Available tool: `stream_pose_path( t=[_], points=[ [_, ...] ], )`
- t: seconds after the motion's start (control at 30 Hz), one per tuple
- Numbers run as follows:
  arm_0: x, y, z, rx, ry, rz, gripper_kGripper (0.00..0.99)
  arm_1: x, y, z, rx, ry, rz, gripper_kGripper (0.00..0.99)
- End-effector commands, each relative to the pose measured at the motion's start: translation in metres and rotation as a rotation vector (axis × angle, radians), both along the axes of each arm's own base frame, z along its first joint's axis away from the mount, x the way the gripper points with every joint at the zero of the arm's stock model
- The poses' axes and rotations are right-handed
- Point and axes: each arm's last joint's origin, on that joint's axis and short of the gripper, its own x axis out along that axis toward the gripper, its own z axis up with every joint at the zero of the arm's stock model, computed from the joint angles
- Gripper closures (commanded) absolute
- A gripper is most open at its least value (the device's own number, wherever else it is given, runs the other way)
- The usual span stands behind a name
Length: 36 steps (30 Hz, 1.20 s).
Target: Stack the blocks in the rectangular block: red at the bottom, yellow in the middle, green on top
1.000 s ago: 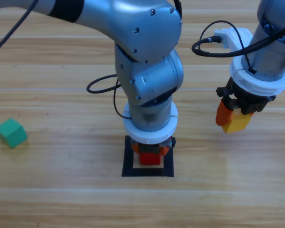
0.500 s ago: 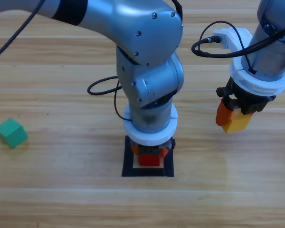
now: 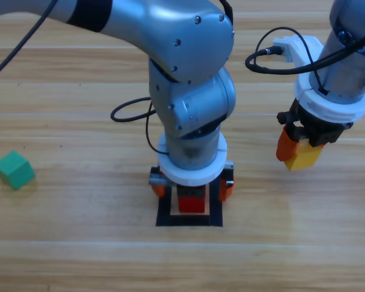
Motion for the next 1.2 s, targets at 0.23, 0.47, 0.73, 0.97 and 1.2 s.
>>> stream_pose_path(
  t=[0.23,0.47,0.73,0.97,1.2],
  points=[
    [0.008,0.066,0.166,-0.169,-0.248,0.062,0.000,-0.010,0.019,0.013,0.008,-0.014,-0.052,0.913],
    [0.011,0.215,0.204,-0.097,-0.236,0.223,0.000,-0.016,0.060,0.021,-0.055,0.036,-0.123,0.811],
    [0.033,0.248,0.136,0.012,-0.041,0.427,0.000,-0.019,0.132,0.000,-0.098,0.100,-0.179,0.804],
    [0.034,0.245,0.106,0.031,0.058,0.585,0.001,-0.014,0.170,-0.035,-0.104,0.119,-0.237,0.804],
    [0.045,0.251,0.069,0.057,0.173,0.733,0.004,-0.017,0.184,-0.048,-0.091,0.113,-0.273,0.804]
  ],
)
